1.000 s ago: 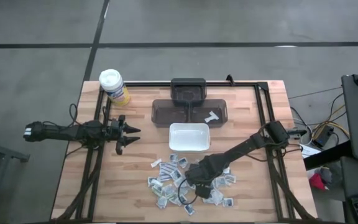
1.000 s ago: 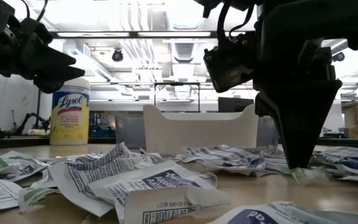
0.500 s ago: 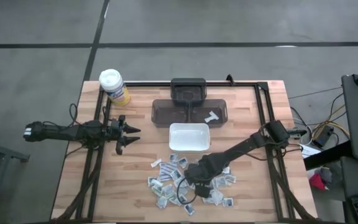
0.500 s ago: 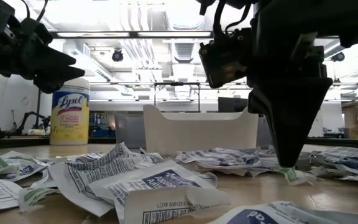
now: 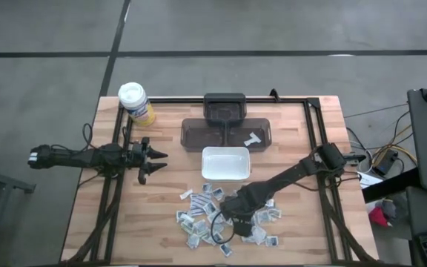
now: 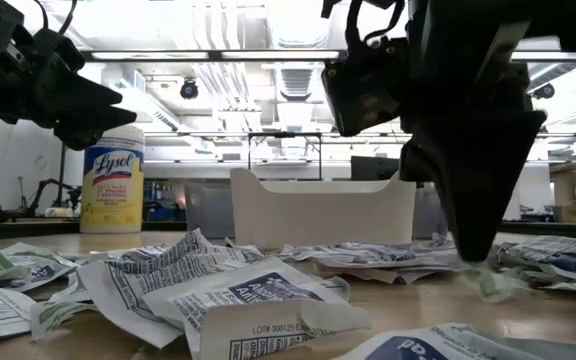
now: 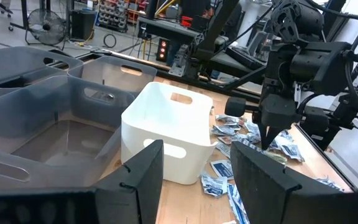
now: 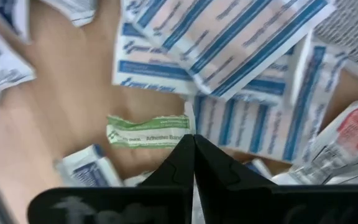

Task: Pick & Place First Aid Supplies
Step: Put the green bandage into the bottom right black bin

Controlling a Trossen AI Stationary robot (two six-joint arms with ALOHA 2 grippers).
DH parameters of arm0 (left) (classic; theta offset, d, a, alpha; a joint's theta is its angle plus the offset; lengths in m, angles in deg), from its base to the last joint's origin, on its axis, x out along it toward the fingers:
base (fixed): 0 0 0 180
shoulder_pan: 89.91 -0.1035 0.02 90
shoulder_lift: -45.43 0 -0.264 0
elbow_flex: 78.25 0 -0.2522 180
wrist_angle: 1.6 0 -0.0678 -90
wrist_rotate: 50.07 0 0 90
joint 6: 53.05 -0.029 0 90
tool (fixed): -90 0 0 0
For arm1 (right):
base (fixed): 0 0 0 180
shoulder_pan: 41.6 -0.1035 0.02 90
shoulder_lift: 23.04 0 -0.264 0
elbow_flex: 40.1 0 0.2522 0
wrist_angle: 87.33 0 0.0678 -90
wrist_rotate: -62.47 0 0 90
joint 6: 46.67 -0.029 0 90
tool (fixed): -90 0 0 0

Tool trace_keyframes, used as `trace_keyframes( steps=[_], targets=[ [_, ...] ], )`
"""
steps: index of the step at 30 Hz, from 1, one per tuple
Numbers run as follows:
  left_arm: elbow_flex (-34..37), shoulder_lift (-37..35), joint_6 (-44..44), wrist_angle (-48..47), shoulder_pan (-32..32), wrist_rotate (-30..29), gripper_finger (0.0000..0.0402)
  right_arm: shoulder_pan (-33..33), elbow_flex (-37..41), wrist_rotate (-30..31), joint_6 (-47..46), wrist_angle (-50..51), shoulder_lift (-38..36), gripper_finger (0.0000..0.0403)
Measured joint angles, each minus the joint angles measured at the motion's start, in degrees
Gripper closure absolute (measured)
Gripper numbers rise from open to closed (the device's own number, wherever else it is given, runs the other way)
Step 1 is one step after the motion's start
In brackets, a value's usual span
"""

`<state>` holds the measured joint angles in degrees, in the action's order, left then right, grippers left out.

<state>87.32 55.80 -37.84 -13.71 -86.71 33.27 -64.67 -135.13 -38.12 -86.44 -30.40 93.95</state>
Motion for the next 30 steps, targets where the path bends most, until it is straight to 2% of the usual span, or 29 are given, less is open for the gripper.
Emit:
trace_keyframes(
  steps=[7,13,18,25,30],
  targets=[
    [0.00,0.02,0.00,0.00,0.00,0.01,0.0218,0.07,-0.06,-4.53,0.87,0.04,-3.39,0.0394],
    [0.00,0.02,-0.02,-0.01,-0.02,0.02,0.0218,0.98,-0.03,-4.36,2.94,-0.07,-8.99,0.0394],
    [0.00,0.02,0.00,0.00,-0.02,0.00,0.0218,2.19,-0.01,-1.82,4.16,-0.04,-12.17,0.0394],
    [0.00,0.02,-0.12,-0.02,-0.02,-0.01,0.0218,1.47,0.03,-1.63,8.12,-0.59,-11.18,0.0394],
    [0.00,0.11,-0.23,-0.10,-0.01,0.00,0.0218,-0.67,0.10,-3.39,17.21,-0.58,-9.69,0.0391]
  ],
)
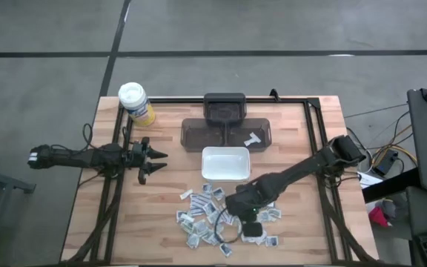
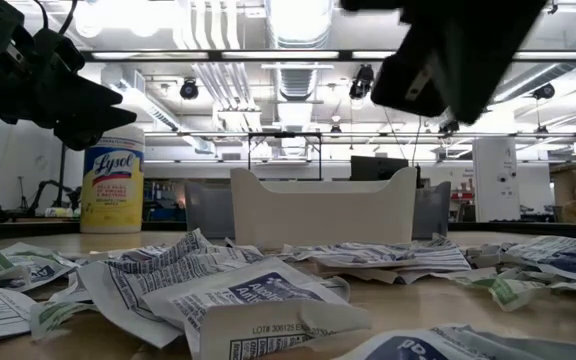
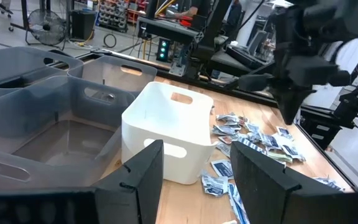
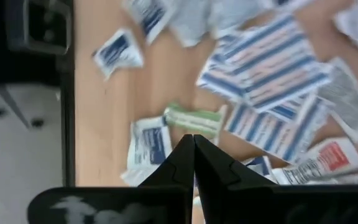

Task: Pick & Place First Aid Supplies
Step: Put the green bandage into the bottom right black bin

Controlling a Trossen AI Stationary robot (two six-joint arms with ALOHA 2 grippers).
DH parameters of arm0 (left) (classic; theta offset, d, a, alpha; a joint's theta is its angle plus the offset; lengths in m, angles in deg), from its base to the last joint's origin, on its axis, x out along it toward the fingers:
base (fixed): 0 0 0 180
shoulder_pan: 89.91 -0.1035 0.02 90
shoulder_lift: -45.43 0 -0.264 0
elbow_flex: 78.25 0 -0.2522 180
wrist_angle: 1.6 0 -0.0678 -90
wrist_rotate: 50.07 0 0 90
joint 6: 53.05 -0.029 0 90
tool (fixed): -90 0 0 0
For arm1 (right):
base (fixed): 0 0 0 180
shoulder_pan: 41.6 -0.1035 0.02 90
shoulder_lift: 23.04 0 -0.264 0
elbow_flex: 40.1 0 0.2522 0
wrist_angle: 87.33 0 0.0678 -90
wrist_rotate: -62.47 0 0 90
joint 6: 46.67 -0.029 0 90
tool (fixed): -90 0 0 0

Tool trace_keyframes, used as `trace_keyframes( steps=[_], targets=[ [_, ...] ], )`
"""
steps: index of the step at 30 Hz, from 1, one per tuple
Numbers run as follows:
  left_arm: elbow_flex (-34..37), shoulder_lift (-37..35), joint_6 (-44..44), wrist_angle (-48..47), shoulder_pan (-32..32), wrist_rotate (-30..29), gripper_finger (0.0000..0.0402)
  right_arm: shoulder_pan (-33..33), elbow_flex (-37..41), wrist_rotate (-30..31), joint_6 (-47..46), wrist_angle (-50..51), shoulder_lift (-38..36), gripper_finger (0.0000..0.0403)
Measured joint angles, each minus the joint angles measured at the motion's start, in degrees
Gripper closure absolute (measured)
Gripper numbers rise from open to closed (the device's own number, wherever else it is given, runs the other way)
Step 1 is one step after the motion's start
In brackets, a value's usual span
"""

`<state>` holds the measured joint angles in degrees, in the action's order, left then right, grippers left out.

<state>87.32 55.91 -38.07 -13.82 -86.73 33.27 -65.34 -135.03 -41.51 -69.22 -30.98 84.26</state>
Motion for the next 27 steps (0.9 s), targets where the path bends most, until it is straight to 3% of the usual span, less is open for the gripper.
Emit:
trace_keyframes(
  steps=[7,14,20,27],
  targets=[
    [0.00,0.20,-0.25,-0.03,0.02,0.00,0.0218,-0.73,-0.02,-0.04,6.50,-1.47,1.23,0.0343],
    [0.00,0.48,-0.23,-0.05,0.02,0.00,0.0218,-0.80,-0.93,-0.20,3.71,-1.02,7.31,0.0291],
    [0.00,0.68,-0.23,-0.06,0.00,0.00,0.0218,-0.87,-2.95,-0.47,2.74,-0.65,10.92,0.0276],
    [0.00,0.72,-0.23,-0.07,0.01,0.00,0.0218,-0.86,-2.99,0.56,1.10,1.50,10.13,0.0279]
  ],
)
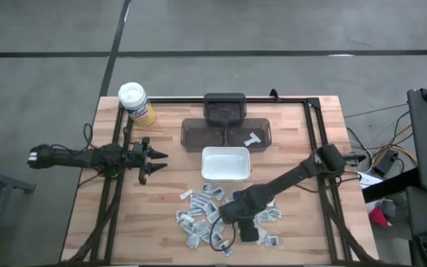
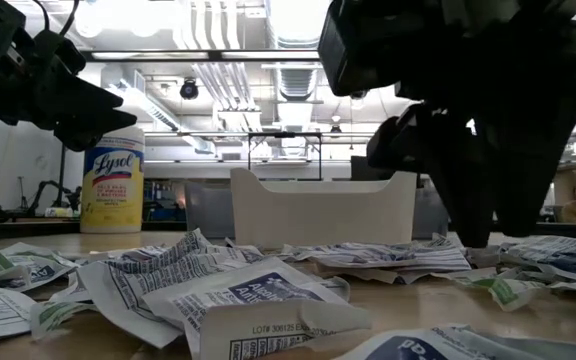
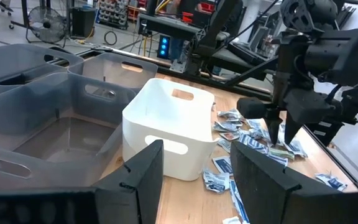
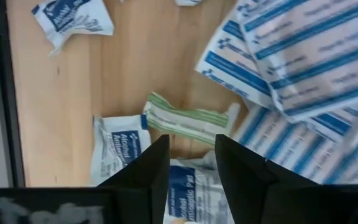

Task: Pick & Place First Aid Supplies
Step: Put the green bandage into the bottom right black bin

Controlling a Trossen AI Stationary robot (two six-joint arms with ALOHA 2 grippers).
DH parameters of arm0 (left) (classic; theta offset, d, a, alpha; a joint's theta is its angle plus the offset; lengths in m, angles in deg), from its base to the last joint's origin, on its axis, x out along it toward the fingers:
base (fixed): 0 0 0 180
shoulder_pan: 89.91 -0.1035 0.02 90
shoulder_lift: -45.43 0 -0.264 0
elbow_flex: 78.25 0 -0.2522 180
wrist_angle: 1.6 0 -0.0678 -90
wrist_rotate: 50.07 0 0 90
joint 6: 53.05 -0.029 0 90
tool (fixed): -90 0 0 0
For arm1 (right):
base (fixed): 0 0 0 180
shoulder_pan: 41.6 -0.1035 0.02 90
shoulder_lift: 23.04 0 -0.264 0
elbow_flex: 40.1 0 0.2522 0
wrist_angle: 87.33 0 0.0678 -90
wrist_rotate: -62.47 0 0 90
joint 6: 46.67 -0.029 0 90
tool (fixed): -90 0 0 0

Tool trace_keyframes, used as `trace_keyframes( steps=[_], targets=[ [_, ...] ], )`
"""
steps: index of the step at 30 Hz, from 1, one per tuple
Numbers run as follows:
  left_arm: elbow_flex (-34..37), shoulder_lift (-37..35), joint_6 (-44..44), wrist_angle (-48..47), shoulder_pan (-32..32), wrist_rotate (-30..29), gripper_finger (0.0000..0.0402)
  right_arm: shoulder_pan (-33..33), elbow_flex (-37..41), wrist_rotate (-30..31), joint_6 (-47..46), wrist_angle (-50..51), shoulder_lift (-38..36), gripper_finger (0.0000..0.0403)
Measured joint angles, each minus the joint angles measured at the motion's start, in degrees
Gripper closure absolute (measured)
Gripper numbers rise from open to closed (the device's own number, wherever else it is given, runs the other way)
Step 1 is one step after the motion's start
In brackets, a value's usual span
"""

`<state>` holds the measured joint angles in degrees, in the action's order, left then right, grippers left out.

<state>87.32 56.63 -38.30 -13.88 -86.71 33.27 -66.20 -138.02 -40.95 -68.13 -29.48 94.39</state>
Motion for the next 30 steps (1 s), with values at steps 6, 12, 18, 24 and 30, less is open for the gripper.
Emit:
trace_keyframes(
  steps=[6,12,18,24,30],
  targets=[
    [0.00,0.22,0.02,0.00,-0.02,0.00,0.0218,-0.01,0.00,0.31,-0.03,0.06,0.16,0.0288],
    [0.00,0.60,0.02,0.00,0.00,0.00,0.0218,-0.01,0.01,0.14,-0.65,-0.09,2.35,0.0296],
    [0.00,1.09,0.02,-0.02,-0.01,-0.01,0.0218,0.04,-0.15,-0.18,-0.69,-0.46,3.83,0.0304],
    [0.00,1.51,0.02,-0.02,-0.01,-0.02,0.0218,0.04,-0.11,-0.17,-1.06,-0.76,3.85,0.0317],
    [0.00,2.31,0.02,-0.02,-0.02,-0.02,0.0218,0.04,-0.69,-0.14,-1.06,-0.55,3.86,0.0325]
  ],
)
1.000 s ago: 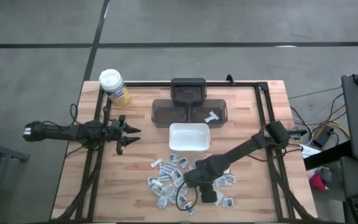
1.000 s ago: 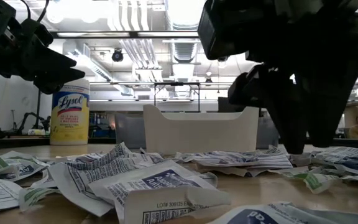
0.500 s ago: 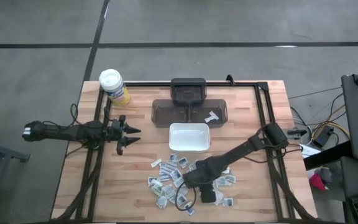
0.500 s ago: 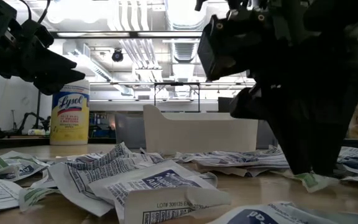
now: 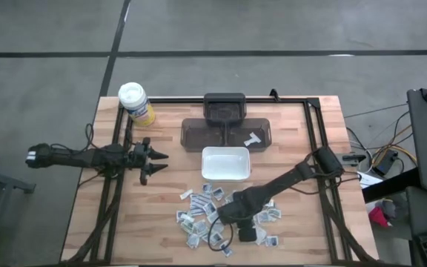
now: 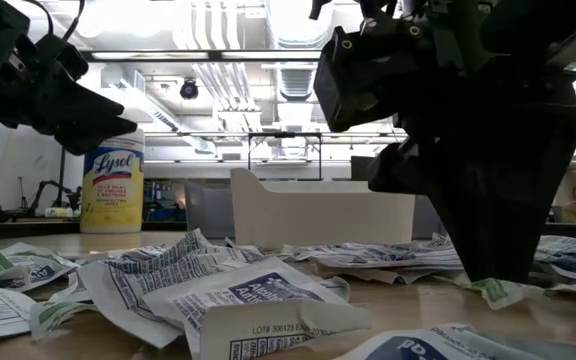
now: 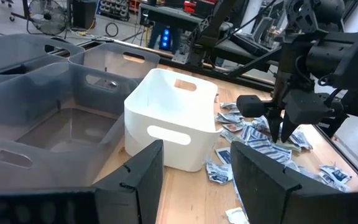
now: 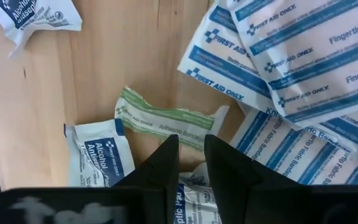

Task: Pick & Place First Aid Supplies
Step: Put the green bandage into the bottom right black bin

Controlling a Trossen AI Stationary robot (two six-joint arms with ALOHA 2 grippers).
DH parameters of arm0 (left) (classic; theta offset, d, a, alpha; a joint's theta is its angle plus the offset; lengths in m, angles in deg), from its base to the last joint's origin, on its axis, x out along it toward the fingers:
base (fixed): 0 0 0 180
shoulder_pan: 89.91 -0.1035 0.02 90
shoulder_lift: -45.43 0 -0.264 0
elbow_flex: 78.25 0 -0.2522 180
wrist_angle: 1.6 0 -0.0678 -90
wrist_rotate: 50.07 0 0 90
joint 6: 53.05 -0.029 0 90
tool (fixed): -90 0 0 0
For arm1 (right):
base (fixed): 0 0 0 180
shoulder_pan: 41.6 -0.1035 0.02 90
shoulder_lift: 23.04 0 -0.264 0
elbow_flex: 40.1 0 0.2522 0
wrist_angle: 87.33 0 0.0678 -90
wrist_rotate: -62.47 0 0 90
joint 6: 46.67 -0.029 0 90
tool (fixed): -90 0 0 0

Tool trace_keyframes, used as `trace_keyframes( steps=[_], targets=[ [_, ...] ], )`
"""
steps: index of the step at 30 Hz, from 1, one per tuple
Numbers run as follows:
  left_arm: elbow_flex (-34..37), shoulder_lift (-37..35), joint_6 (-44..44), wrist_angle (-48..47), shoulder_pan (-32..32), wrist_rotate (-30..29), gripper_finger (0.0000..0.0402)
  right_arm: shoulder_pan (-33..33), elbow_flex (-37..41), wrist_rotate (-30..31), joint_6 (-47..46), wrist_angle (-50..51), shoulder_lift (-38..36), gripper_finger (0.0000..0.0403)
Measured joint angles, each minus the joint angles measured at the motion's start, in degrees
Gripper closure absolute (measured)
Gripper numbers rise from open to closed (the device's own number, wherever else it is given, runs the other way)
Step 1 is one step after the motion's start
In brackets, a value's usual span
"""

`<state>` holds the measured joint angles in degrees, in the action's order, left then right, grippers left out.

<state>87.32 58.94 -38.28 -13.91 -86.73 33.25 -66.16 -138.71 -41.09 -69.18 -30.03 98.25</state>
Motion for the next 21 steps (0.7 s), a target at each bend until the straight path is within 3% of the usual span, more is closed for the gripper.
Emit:
trace_keyframes(
  steps=[21],
  targets=[
    [0.00,1.89,0.00,0.00,0.00,0.00,0.0218,0.33,-3.73,0.21,-0.44,4.96,0.18,0.0306]
  ],
)
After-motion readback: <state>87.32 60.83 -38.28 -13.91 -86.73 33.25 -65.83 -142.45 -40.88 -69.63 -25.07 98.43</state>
